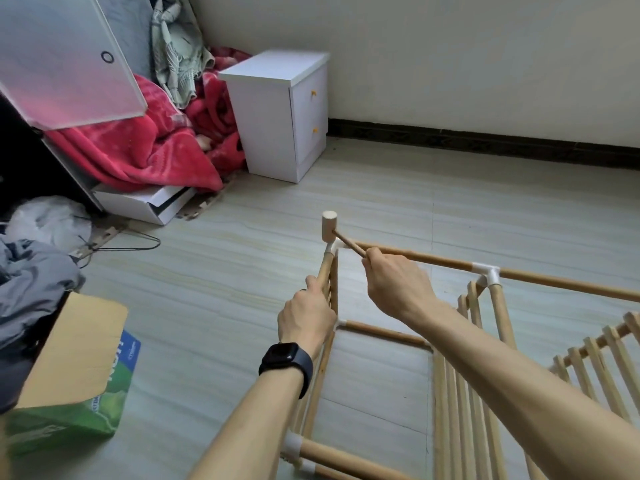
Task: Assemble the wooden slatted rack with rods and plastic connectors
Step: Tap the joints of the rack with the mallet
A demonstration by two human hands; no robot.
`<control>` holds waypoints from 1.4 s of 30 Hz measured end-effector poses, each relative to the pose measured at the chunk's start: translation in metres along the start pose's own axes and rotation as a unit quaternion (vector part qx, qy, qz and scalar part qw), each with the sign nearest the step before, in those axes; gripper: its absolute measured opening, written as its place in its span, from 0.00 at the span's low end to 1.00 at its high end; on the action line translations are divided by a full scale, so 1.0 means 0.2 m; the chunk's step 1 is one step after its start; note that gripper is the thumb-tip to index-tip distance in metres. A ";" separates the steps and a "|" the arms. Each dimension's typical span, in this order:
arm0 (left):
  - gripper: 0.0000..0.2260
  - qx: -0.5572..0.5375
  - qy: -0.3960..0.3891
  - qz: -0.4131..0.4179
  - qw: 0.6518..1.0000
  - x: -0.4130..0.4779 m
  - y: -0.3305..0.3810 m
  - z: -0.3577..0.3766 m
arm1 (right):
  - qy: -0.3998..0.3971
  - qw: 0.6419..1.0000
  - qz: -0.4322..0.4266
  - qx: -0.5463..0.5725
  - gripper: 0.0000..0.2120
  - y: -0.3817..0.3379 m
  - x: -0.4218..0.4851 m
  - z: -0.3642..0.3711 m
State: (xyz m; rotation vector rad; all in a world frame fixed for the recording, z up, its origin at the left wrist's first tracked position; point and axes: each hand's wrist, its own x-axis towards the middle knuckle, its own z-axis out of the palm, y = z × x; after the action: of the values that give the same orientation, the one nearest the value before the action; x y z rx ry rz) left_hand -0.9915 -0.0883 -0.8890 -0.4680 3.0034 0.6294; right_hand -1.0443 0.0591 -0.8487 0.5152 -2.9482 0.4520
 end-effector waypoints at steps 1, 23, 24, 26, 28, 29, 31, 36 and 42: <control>0.10 -0.002 -0.001 0.000 1.000 0.00 0.00 0.00 | 0.009 1.000 0.001 0.004 0.14 0.00 0.00 0.01; 0.19 0.061 0.027 0.025 0.997 0.00 0.01 0.01 | 0.111 0.978 0.128 0.119 0.11 0.41 -0.39 -0.23; 0.25 0.086 0.032 0.041 0.995 0.00 0.01 0.01 | 0.129 0.973 0.143 0.125 0.11 0.48 -0.45 -0.25; 0.33 0.126 0.036 0.060 0.990 0.00 0.02 0.02 | 0.146 0.967 0.178 0.108 0.11 0.61 -0.56 -0.29; 0.34 0.146 0.034 0.063 0.987 0.01 0.03 0.02 | 0.129 0.968 0.209 0.056 0.13 0.71 -0.64 -0.32; 0.35 0.152 0.035 0.064 0.986 0.01 0.03 0.03 | 0.117 0.968 0.220 0.030 0.13 0.75 -0.66 -0.33; 0.35 0.158 0.035 0.064 0.985 0.01 0.04 0.03 | 0.128 0.967 0.220 0.016 0.13 0.78 -0.69 -0.36; 0.34 0.163 0.024 0.058 0.985 0.00 0.04 0.02 | 0.217 0.955 0.183 0.082 0.12 0.77 -0.67 -0.35; 0.34 0.157 0.028 0.053 0.986 0.00 0.04 0.01 | 0.138 0.959 0.223 0.110 0.11 0.80 -0.64 -0.28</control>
State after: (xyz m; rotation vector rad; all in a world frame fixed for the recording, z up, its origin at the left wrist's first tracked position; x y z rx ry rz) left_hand -0.9941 -0.0799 -0.8881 -0.3142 3.1131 0.1396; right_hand -0.9762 0.2600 -0.8589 -0.1963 -2.7375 0.8284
